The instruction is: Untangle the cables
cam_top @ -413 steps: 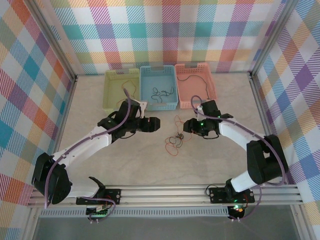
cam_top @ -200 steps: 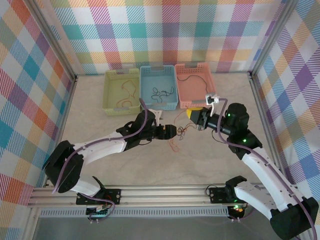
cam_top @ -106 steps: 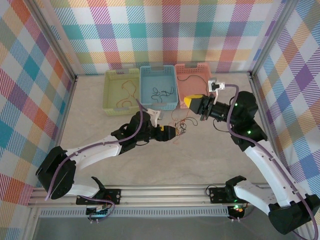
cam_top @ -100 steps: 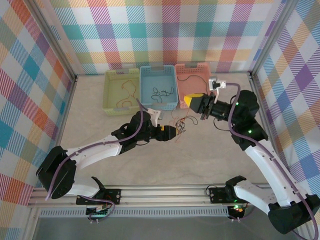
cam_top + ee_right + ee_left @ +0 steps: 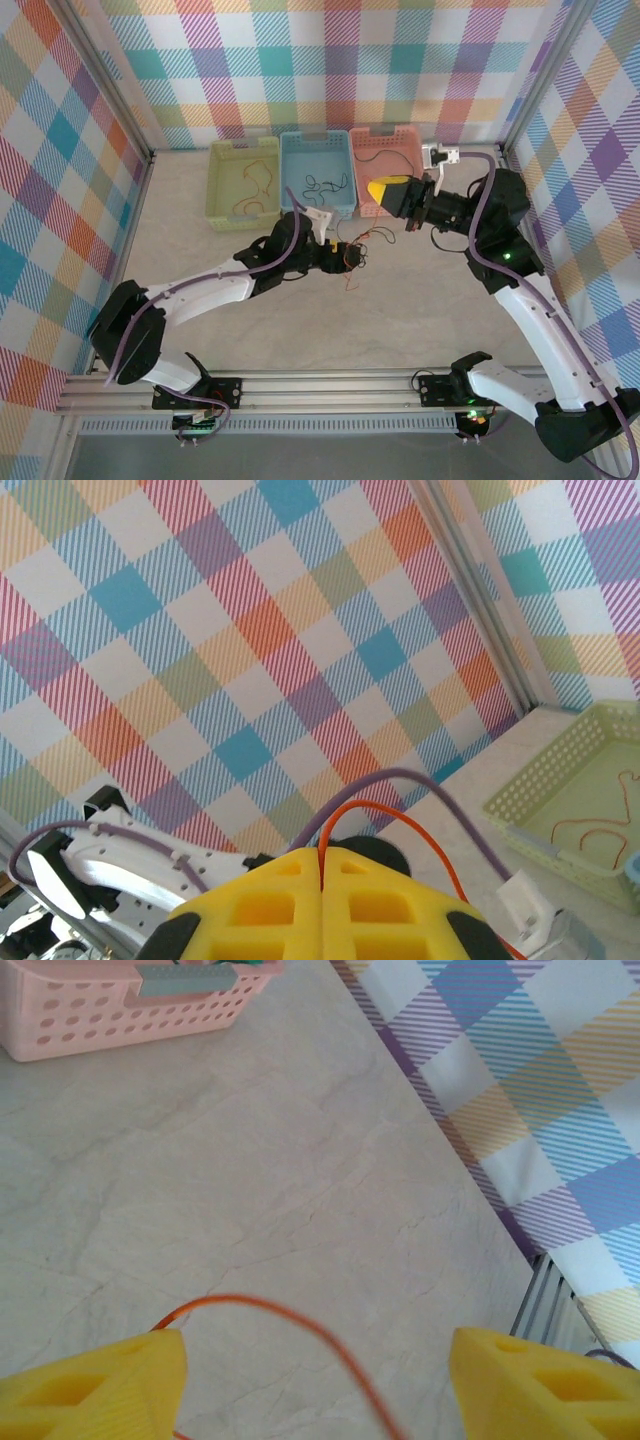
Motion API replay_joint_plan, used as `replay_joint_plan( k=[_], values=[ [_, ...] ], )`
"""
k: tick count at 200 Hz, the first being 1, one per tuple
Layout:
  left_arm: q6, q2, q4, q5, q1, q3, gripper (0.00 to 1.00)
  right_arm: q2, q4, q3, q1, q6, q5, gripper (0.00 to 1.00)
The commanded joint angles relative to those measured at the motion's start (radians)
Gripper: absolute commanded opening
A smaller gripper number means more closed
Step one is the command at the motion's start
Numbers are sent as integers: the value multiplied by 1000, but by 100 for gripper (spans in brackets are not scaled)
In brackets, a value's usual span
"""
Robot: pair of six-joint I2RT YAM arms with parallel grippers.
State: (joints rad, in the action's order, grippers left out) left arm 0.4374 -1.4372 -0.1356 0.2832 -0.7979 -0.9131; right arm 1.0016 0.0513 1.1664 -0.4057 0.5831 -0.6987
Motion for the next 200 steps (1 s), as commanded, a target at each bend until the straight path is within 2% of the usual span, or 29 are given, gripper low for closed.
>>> replay_joint_plan(
  k=[1,28,44,70,88,107,126,168,200],
  values=[
    [-27,169,127,-6,-26,75,74,3,-12,29,-4,-26,48,0],
    [-24,336,402,-108,-32,97,75,24,16,26,-3,-14,64,0],
    [4,449,546,-211,-32,112,76,34,31,27,-4,-6,66,0],
    [16,598,607,-258,-33,125,79,42,38,20,-4,-4,76,0],
    [-39,642,501,-151,-32,126,79,46,42,13,-4,3,72,0],
    [-94,595,368,-47,-33,73,79,49,49,2,-4,14,64,0],
    [-171,487,302,0,-32,-13,78,49,56,-6,-4,23,62,0],
    [-330,313,295,45,-32,-177,76,58,53,-8,-4,27,46,0],
    [-380,239,301,99,-33,-250,73,63,49,-10,-5,27,35,0]
  ],
)
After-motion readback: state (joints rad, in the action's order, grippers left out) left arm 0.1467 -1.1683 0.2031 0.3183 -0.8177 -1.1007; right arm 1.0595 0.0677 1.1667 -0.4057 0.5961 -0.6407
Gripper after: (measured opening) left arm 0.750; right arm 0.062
